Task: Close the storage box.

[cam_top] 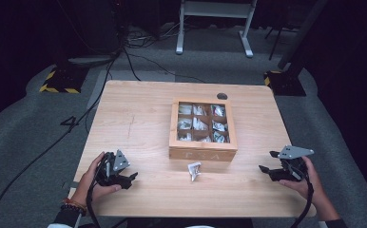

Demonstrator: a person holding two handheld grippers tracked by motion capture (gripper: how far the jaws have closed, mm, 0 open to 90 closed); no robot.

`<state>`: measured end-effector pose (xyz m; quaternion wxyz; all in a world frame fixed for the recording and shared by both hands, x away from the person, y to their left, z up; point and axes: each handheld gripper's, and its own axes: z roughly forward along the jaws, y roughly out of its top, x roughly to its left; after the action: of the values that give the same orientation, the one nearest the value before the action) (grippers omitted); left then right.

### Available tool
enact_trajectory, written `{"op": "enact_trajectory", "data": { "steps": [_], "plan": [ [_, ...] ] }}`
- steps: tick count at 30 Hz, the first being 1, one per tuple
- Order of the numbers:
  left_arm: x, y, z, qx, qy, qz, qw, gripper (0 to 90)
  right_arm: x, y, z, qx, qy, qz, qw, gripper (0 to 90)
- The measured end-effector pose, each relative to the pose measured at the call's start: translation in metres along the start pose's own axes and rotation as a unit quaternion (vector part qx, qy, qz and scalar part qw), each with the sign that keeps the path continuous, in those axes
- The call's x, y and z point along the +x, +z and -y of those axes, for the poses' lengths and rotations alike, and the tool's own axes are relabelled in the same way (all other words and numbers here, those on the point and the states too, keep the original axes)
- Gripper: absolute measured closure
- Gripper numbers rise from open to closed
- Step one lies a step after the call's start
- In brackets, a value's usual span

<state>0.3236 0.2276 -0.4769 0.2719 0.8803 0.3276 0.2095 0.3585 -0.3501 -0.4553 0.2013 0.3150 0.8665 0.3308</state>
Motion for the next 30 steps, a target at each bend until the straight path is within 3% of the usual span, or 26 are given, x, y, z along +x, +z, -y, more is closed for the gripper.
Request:
{"op": "enact_trajectory", "data": {
  "steps": [10, 17, 22, 26, 30],
  "plan": [
    [0.006, 0.002, 0.016, 0.006, -0.018, 0.011, 0.9998, 17.4, -0.006, 0.001, 0.027, 0.011, 0.03, 0.004, 0.9995, 25.9],
    [0.014, 0.002, 0.029, 0.0, -0.043, 0.019, 0.9989, 17.1, -0.008, -0.003, 0.046, 0.005, 0.062, 0.004, 0.9981, 25.6],
    [0.02, 0.0, 0.037, -0.006, -0.061, 0.032, 0.9976, 16.9, -0.011, -0.005, 0.061, -0.002, 0.088, 0.007, 0.9961, 25.1],
    [0.028, 0.0, 0.047, -0.021, -0.089, 0.051, 0.9945, 16.7, -0.014, -0.005, 0.071, -0.002, 0.112, 0.016, 0.9936, 23.8],
    [0.029, 0.0, 0.054, -0.038, -0.094, 0.054, 0.9934, 16.3, -0.015, -0.007, 0.075, -0.01, 0.12, 0.018, 0.9925, 22.8]
  ]
}}
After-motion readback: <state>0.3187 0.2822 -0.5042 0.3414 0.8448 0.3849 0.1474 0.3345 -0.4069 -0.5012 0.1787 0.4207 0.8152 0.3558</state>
